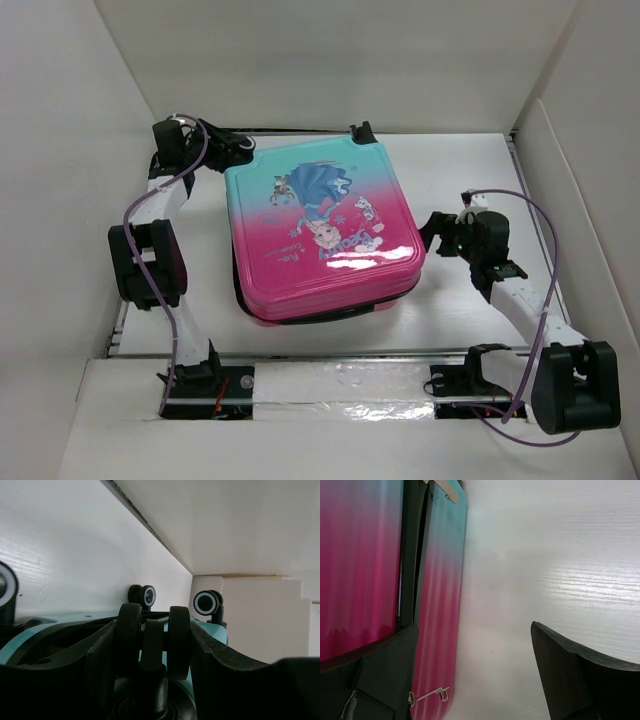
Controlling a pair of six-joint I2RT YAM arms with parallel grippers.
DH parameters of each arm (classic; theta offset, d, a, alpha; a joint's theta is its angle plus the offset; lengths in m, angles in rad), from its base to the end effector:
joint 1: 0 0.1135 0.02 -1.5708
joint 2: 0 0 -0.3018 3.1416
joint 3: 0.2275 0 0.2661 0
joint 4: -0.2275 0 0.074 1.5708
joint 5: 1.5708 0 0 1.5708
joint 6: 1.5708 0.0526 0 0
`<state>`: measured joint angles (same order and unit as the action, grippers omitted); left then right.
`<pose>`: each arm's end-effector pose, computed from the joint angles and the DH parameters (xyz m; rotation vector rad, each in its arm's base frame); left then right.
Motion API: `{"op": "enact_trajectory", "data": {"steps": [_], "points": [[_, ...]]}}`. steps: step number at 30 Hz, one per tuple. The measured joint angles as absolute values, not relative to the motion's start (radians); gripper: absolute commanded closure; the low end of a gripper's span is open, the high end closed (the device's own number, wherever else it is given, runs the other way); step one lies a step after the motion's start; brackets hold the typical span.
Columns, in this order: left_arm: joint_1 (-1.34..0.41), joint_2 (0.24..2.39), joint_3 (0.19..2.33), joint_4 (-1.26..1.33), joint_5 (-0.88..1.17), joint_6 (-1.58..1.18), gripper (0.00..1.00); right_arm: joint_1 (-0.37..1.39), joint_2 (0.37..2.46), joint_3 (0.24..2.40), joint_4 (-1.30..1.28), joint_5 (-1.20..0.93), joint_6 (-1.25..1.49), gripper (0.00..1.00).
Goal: Pack the luggage
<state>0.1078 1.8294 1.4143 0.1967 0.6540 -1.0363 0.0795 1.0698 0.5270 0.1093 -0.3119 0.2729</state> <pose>0.4723 0.0189 0.3306 -0.5792 1.8313 -1.2279 0.2386 0.0352 0.2436 -0.0069 2.0225 0.5369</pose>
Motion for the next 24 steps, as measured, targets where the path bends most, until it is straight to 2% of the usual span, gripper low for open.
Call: {"op": "enact_trajectory", "data": {"steps": [8,11,13,17,18,21,24], "points": [[0.135,1.830,1.398,0.155,0.654,-0.970,0.87,0.079,1.074,0.527,0.103,-0.311,0.273,0.00],[0.144,1.839,1.409,0.128,0.655,-0.947,0.84,0.079,1.076,0.527,0.102,-0.310,0.273,0.00],[0.149,1.856,1.436,0.104,0.662,-0.928,0.78,0.079,1.076,0.527,0.101,-0.310,0.273,0.00],[0.154,1.902,1.494,0.078,0.682,-0.899,0.49,0.080,1.075,0.527,0.097,-0.310,0.273,0.00],[0.154,1.907,1.497,0.077,0.684,-0.897,0.38,0.080,1.075,0.527,0.097,-0.309,0.273,0.01],[0.155,1.914,1.504,0.074,0.673,-0.887,0.24,0.080,1.075,0.527,0.097,-0.303,0.273,0.02],[0.159,1.918,1.513,0.047,0.658,-0.870,0.18,0.080,1.074,0.527,0.097,-0.299,0.274,0.05]]}}
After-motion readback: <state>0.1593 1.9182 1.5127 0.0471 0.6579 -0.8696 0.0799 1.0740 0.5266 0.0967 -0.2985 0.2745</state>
